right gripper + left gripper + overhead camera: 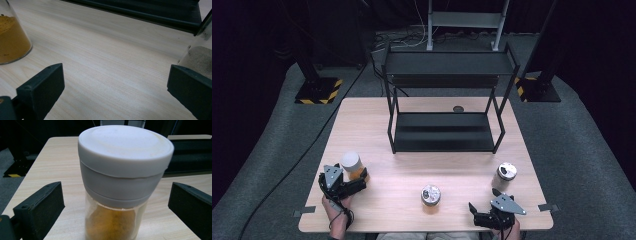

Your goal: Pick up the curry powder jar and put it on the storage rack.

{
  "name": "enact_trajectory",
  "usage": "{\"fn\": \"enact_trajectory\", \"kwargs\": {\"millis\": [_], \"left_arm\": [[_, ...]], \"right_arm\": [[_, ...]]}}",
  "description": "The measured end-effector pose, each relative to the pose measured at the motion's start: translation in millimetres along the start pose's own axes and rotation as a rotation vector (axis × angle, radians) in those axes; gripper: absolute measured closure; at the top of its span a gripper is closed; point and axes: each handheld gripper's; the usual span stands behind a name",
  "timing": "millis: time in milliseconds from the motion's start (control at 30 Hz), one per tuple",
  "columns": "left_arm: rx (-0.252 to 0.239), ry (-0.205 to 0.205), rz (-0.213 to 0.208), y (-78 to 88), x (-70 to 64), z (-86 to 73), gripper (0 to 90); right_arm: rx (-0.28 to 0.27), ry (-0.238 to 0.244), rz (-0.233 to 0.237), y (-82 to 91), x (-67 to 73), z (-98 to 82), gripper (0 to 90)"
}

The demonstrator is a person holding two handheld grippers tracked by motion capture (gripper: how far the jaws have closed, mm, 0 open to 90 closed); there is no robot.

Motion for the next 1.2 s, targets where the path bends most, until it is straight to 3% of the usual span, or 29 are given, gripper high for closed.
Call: {"fn": "enact_trajectory", "kwargs": {"millis": [367, 733, 833, 1200], "left_arm": [[-0.011, -0.001, 0.022, -8.0, -4.3, 0.4, 0.4], [-0.020, 0.018, 0.011, -10.7, -2.5, -4.3, 26.8], [-0.027, 0.004, 0.011, -10.4, -4.2, -5.7, 32.8], [-0.031, -0.008, 0.010, -10.0, -3.9, -5.8, 34.0]], "right_arm": [[0.007, 0.005, -0.005, -0.4, 0.8, 1.2, 0.0], [0.008, 0.006, -0.006, -0.4, 1.2, 1.0, 0.0], [0.007, 0.008, -0.005, -0.4, 1.1, 0.8, 0.0], [0.008, 0.007, -0.007, -0.6, 1.5, 1.0, 0.0]]}}
Point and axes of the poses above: each handheld gripper's, and its own axes: y roughly backward along the jaws, z roughly out of its top, x roughly to its left, and after that the axes turned 1 degree about z, right-handed
